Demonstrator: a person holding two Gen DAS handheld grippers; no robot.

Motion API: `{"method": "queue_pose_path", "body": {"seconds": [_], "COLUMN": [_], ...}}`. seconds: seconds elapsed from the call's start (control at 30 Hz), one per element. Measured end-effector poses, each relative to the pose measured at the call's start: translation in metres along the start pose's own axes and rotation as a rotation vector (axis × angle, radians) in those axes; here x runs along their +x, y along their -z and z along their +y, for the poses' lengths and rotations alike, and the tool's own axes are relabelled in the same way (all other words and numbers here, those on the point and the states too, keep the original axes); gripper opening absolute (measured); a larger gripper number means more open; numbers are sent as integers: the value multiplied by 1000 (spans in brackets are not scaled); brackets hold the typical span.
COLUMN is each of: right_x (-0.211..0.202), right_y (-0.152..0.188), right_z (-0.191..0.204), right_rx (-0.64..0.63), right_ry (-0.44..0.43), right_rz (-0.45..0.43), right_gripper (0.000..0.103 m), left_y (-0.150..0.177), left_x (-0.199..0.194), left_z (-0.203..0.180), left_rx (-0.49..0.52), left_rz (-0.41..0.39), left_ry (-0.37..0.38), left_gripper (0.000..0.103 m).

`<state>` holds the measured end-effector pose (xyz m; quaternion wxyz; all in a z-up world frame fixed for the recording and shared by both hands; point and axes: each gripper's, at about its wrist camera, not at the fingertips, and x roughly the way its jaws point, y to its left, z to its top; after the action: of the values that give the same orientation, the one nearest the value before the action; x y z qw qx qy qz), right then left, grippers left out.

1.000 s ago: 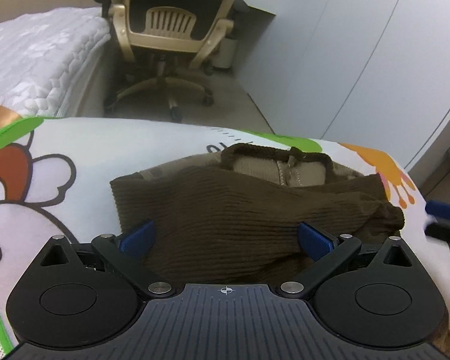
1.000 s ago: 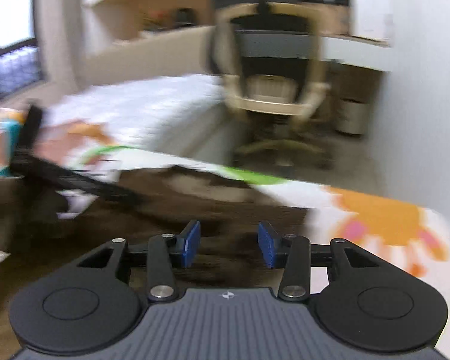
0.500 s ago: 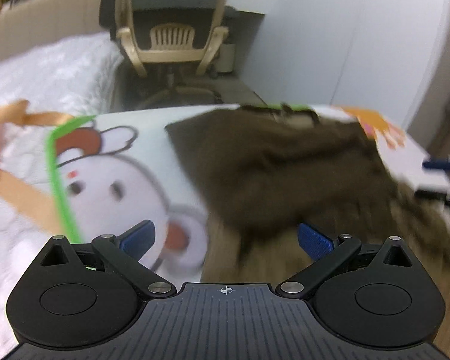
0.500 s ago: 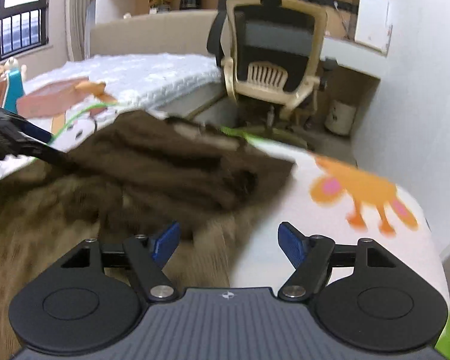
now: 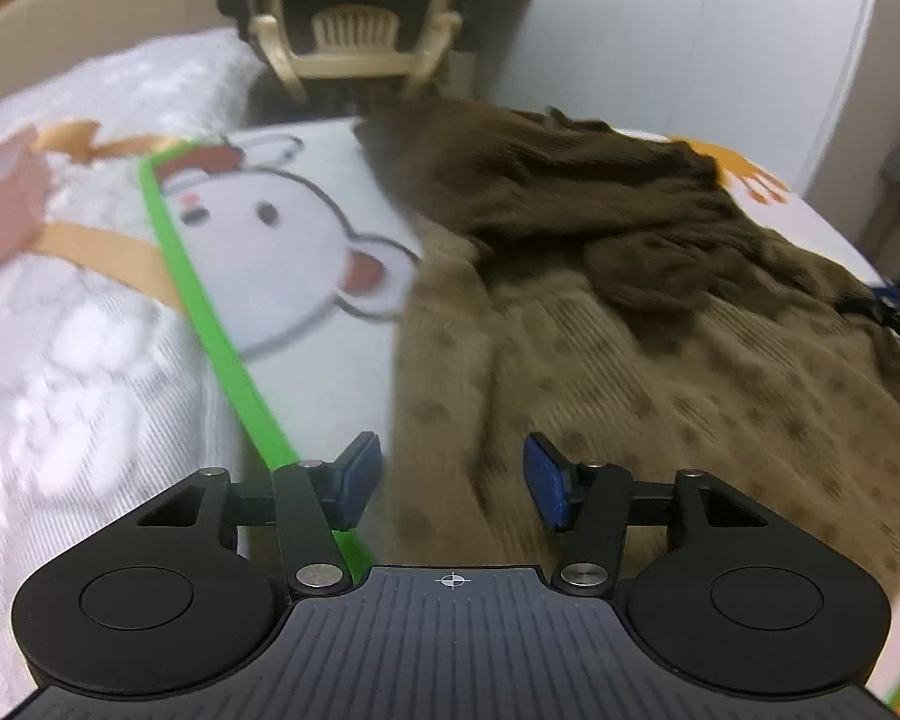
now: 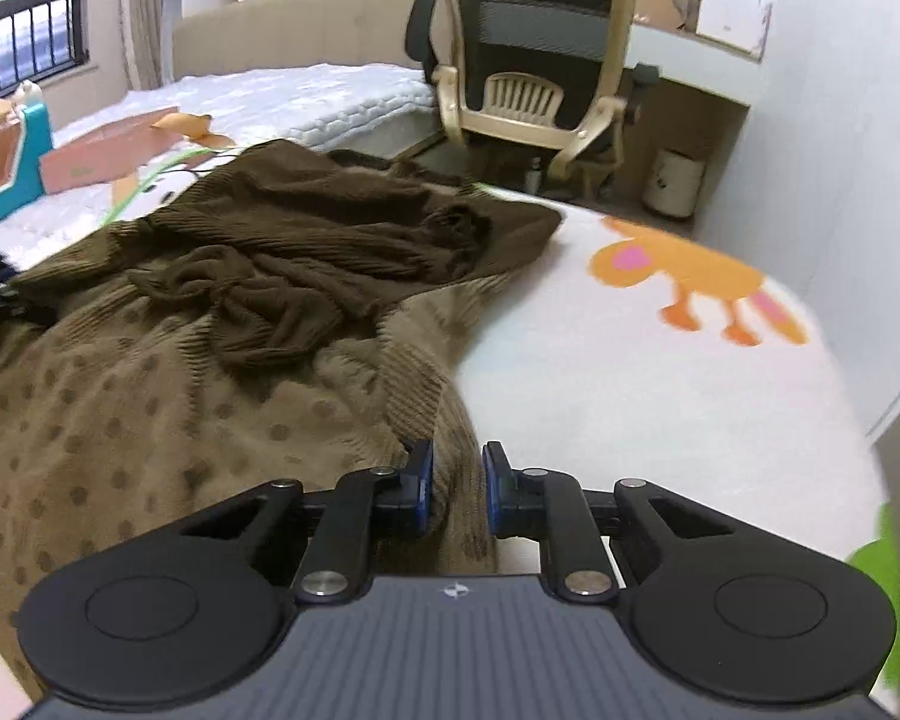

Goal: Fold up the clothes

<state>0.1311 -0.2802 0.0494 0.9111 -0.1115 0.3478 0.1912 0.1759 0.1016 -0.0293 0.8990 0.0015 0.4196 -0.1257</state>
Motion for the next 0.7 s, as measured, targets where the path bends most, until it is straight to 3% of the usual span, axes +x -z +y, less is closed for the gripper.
{"method": "queue_pose_path", "body": {"seconds": [0.1, 0.17, 0.23, 0.3, 0.4, 0.47, 0.5, 0.57, 0.67, 0.7], "right_x": [-5, -14, -23, -23, -3, 26, 47, 90, 143, 151], "right_y": [-4, -15, -30, -55, -94, -118, -127, -138, -136, -132], "right_z": [-3, -7, -11, -16, -21, -19, -17, -13, -6, -7], "right_rx": [-26, -26, -19, 8, 47, 66, 88, 132, 99, 61], "right_ry": [-36, -68, -94, -121, -178, -218, -243, -269, -208, -185], "right_rz": [17, -8, -47, -98, -142, -151, -137, -89, -17, -10], "right_gripper": [19, 28, 52, 60, 59, 53, 44, 41, 38, 28], "left_y": [6, 1, -13, -40, -86, -113, -125, -147, -163, -165], "left_x": [-8, -13, -19, -21, -7, 10, 26, 58, 112, 126], "left_z": [-8, -6, -1, 3, 4, 1, -1, -4, -9, -7], "left_rx": [33, 33, 21, 11, 14, 27, 2, -47, -94, -107], "left_rz": [38, 40, 15, -40, -120, -157, -158, -161, -112, -84], "left_ry": [32, 59, 88, 117, 184, 243, 283, 362, 286, 255], "left_gripper": [65, 78, 90, 93, 94, 96, 96, 97, 97, 97]}}
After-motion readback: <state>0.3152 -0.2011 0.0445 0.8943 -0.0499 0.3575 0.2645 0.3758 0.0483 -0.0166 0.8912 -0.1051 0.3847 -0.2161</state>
